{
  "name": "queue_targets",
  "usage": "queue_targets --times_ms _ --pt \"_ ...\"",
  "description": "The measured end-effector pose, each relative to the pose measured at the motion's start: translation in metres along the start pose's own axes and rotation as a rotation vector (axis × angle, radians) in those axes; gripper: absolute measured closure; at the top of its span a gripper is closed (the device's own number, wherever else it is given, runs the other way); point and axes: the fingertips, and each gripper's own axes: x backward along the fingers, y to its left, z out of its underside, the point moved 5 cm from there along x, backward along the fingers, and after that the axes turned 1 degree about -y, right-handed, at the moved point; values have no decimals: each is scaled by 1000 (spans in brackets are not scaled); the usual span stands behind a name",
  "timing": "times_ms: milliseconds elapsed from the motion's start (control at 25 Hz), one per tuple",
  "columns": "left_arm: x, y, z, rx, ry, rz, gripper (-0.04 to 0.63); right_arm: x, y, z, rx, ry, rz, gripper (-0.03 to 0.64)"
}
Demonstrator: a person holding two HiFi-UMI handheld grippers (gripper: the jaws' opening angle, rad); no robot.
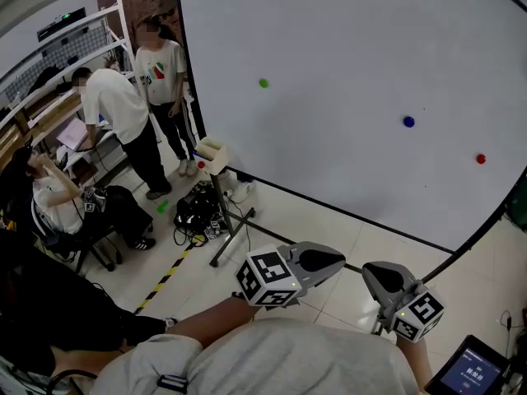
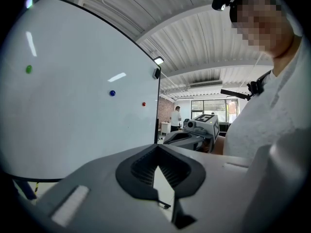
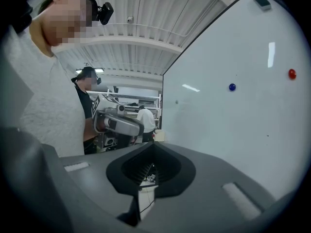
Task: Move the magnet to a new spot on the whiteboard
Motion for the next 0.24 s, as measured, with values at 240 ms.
queue_targets --times_ms 240 --pt "5 5 3 6 -6 -21 612 -10 -2 4 6 3 -31 614"
